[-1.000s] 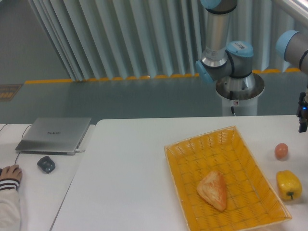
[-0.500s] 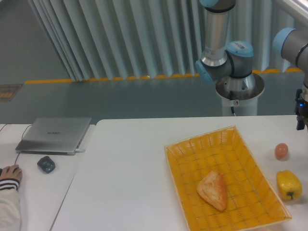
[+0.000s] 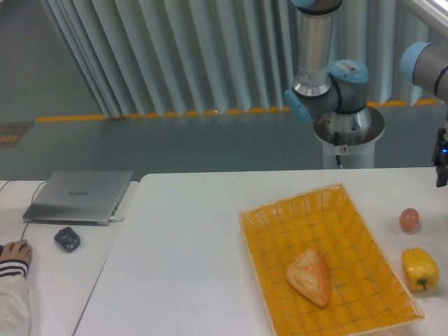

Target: Place the red peppers in a basket

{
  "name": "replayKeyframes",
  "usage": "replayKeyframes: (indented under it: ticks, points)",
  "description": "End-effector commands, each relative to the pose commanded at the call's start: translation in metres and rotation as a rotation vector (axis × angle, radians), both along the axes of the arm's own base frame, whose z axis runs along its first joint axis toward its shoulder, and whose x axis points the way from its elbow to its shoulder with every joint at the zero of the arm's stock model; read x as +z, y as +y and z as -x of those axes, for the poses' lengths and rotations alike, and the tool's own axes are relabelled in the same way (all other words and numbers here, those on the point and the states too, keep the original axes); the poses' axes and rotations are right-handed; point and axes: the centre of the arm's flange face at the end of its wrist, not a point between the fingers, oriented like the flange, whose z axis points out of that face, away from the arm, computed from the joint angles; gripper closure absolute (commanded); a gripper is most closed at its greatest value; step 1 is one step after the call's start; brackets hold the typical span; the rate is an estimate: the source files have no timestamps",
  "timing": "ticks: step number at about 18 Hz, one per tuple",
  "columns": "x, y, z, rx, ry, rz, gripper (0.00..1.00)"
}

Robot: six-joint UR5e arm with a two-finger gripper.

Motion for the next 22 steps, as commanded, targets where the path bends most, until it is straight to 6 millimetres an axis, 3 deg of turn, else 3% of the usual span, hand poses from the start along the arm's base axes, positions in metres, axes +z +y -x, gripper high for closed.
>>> replayKeyframes:
  ticks: [3,9,22]
  points:
    - [0.001,-0.011,0.008,0.035,-0.001,-0.002,0.00]
    - [0.001,-0.054,0.034,0.110,0.000,-0.003,0.00]
    - [-0.036,-0.115,0.052,0.312,-0.096,-0.018,0.00]
